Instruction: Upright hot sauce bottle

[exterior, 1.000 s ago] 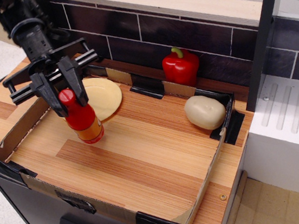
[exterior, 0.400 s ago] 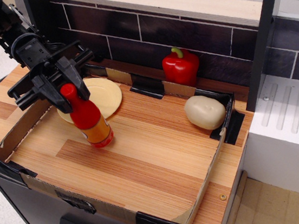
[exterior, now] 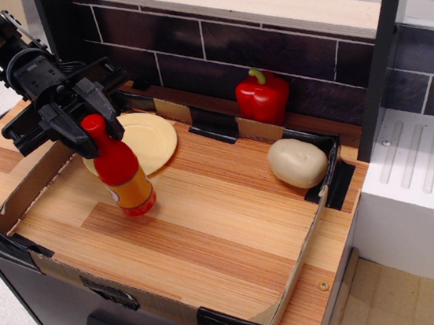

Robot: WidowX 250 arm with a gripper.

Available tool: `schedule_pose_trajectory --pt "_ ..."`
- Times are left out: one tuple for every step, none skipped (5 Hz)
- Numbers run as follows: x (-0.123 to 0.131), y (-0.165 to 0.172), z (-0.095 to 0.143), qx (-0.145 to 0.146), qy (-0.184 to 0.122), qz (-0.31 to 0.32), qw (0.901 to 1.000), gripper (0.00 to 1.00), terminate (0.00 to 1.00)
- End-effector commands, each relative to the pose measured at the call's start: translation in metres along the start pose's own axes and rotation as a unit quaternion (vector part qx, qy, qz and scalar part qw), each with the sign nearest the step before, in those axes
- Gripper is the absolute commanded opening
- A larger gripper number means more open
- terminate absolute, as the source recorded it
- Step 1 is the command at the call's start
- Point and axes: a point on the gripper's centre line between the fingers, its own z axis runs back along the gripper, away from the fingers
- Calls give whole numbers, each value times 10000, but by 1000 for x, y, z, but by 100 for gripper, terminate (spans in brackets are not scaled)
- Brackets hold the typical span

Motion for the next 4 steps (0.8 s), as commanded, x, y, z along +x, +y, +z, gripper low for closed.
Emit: schedule_pose_trajectory --pt "-1 4 6 89 -170 -55 9998 100 0" --pt "-1 4 6 103 -150 -126 9998 100 0" --pt "0 4 6 223 -127 -329 9991 100 0" --pt "6 5 10 773 -251 -1217 9892 100 0"
